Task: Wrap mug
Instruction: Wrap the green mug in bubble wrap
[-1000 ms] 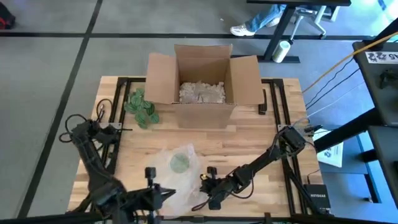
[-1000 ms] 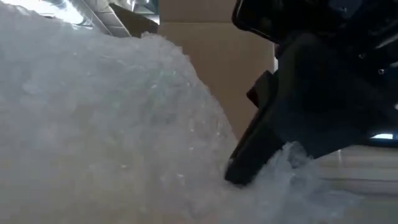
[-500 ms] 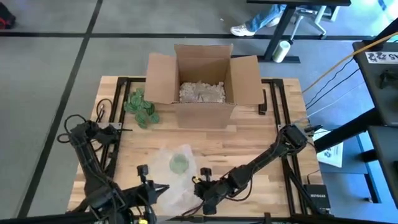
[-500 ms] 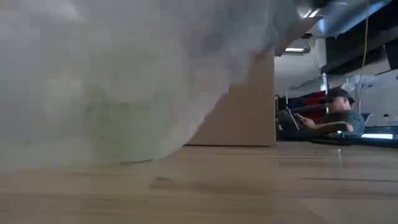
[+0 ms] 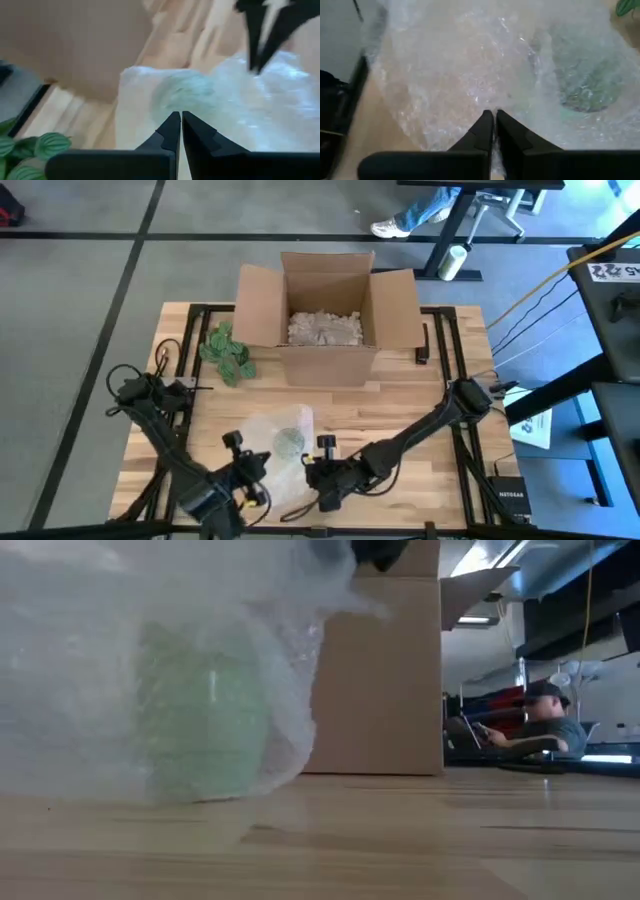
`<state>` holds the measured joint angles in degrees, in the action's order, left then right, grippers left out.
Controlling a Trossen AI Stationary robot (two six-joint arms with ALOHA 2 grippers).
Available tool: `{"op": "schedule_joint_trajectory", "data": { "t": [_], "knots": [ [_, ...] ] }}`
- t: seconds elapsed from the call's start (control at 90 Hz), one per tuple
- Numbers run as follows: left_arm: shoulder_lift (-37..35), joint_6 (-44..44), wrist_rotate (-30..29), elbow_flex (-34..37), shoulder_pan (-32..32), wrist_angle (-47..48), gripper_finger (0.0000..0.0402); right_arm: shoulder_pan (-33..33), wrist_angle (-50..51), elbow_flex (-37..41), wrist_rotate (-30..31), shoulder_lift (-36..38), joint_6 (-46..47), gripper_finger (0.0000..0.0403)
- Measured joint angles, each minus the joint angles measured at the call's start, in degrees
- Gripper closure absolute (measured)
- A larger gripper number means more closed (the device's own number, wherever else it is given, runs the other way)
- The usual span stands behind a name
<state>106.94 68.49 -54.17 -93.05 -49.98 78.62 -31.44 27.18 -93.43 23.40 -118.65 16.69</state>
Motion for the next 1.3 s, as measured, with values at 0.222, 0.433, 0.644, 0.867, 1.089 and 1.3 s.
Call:
{"op": "schedule_joint_trajectory", "data": {
  "t": [0.222, 0.433, 0.644, 0.867, 1.089, 1.3],
  "knots": [
    [0.00, -1.17, 0.00, 7.04, 3.68, -4.29, 0.0402, 1.21, -0.56, 0.00, 0.04, 0.16, -2.21, 0.0403],
    [-0.03, -7.00, 1.78, 9.52, 6.36, -9.40, 0.0402, 1.58, -2.41, 0.04, -0.42, 1.23, -4.30, 0.0403],
    [-5.59, -9.51, 1.86, 15.52, 6.33, -17.31, 0.0402, 1.62, -3.88, 0.04, -0.50, 1.86, -6.23, 0.0403],
    [-20.66, -16.66, 4.57, 30.91, 6.29, -33.93, 0.0402, 1.62, -4.04, 0.04, -0.64, 1.92, -6.52, 0.0403],
    [-34.45, -30.34, 15.00, 46.42, 9.72, -59.29, 0.0402, 1.93, -4.46, 0.04, -0.93, 1.92, -6.71, 0.0403],
    [-36.40, -32.54, 22.26, 49.45, 13.52, -61.31, 0.0402, 3.50, -7.02, 0.04, -1.33, 1.92, -8.24, 0.0403]
  ]
}}
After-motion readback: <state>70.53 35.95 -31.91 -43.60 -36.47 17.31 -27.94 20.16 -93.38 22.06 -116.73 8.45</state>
